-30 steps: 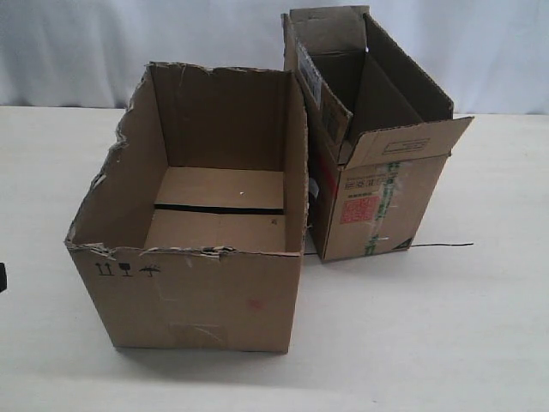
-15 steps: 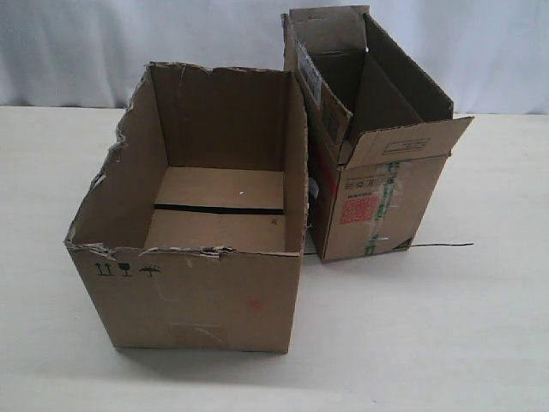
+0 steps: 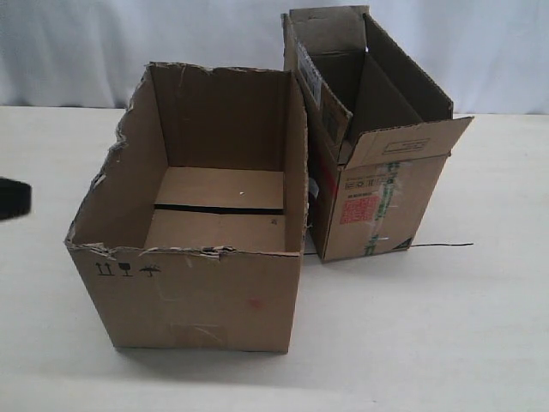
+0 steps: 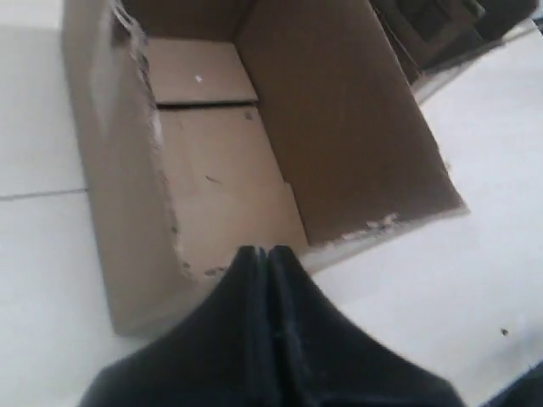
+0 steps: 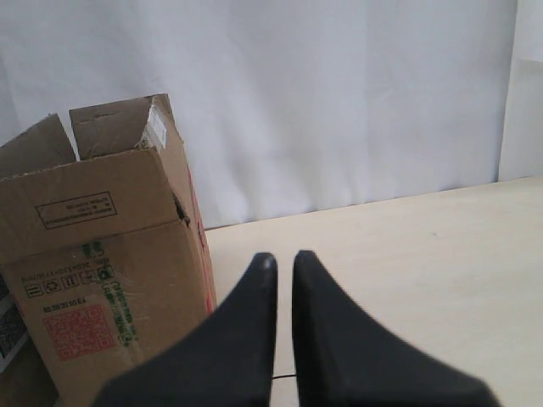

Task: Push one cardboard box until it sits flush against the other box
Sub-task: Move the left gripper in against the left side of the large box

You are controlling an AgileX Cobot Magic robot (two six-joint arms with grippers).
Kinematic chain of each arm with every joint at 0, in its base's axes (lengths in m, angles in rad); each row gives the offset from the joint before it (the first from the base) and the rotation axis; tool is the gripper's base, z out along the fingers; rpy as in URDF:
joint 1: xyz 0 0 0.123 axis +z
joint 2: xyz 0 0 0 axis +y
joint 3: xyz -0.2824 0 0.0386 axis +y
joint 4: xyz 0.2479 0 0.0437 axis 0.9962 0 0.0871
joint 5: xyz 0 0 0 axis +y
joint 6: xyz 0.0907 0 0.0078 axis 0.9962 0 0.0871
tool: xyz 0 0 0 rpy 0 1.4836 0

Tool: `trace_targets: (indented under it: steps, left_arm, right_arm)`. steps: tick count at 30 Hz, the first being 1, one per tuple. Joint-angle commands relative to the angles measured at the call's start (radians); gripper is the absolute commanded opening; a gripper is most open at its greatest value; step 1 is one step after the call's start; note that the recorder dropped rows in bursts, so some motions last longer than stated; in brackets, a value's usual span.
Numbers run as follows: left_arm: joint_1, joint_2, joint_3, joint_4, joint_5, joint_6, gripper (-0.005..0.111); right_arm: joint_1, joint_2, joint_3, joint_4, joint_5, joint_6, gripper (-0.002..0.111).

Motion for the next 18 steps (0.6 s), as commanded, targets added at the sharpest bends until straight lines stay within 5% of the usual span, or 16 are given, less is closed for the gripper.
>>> trace_targets:
  steps: [1,5,10,18]
  left_arm:
    - [-0.181,0.002,0.089,-0.065,-0.086,-0.051,0.0]
    - [-0.371,0.007,0.146,0.04,-0.208,-0.203,0.0]
    - [-0.508,0.118,0.188,0.187,-0.296,-0.36,0.0]
    - [-0.591,0.324,0.188,0.204,-0.469,-0.385,0.0]
  right_arm:
    - [-0.008,-0.006,0.004,-0.004,-0.003,-0.003,0.005]
    - [-0.008,-0.006,0.004,-0.004,-0.003,-0.003,0.005]
    - [-0.008,-0.006,0.004,-0.004,-0.003,-0.003,0.005]
    - [-0.008,-0.006,0.004,-0.004,-0.003,-0.003,0.005]
